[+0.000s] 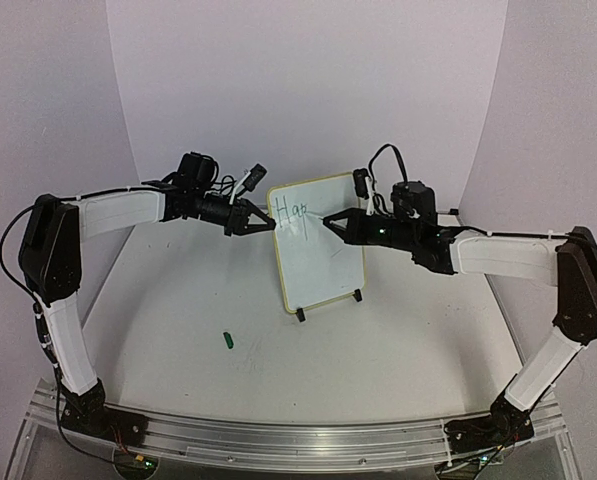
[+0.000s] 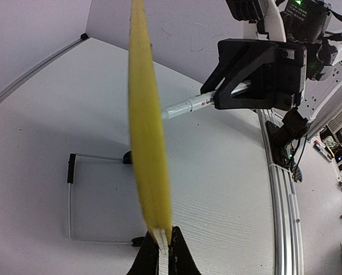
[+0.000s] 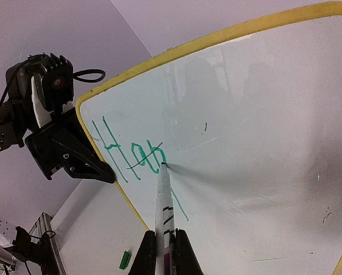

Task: Write a sentence on the whiteboard
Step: Write on the whiteboard with the whiteboard marker without the cap.

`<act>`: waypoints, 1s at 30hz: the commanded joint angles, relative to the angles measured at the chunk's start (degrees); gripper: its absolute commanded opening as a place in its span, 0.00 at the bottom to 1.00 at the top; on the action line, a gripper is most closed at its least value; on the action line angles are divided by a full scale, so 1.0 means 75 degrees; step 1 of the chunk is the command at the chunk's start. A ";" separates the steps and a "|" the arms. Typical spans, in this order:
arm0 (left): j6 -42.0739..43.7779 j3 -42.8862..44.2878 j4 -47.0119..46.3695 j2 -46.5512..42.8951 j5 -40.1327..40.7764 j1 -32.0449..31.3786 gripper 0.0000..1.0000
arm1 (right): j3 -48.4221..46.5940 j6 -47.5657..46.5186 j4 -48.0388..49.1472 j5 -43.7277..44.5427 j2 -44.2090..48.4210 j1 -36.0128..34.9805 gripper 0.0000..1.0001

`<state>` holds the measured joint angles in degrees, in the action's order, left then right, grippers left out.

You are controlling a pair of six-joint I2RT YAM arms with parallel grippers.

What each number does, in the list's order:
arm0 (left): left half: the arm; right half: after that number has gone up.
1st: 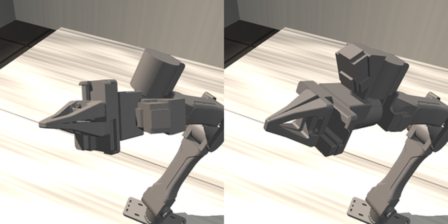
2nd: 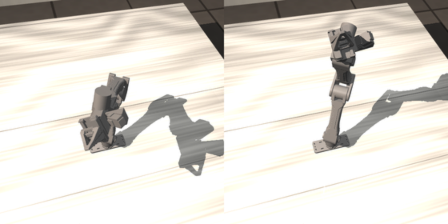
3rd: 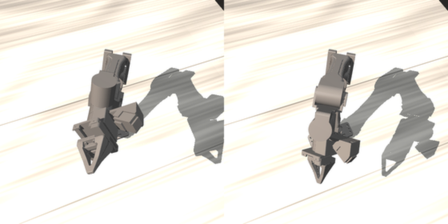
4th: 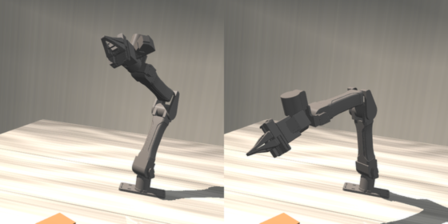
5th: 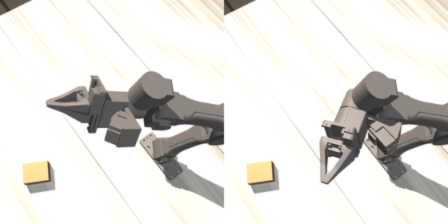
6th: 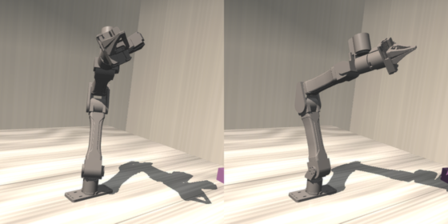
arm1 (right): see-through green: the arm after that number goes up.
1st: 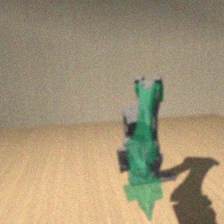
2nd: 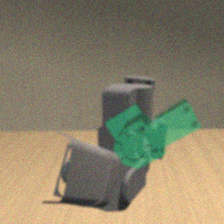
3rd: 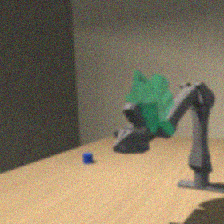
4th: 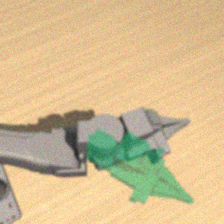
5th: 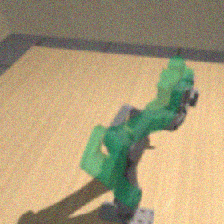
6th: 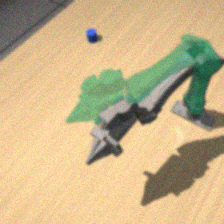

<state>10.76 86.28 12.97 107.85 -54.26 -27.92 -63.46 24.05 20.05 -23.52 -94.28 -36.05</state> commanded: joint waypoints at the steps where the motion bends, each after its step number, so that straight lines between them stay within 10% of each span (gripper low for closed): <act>1: 0.0235 0.0156 0.0482 0.0132 0.0017 -0.0050 0.00 | -0.0063 -0.0136 0.0084 -0.0227 0.0072 -0.0049 0.00; 30: 0.0250 0.0144 0.0493 0.0108 0.0026 -0.0050 0.00 | -0.0369 -0.0261 -0.0034 0.0447 0.0232 -0.0050 0.00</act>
<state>11.00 86.28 12.99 107.85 -54.33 -27.97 -63.35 23.13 19.27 -21.50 -91.11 -36.10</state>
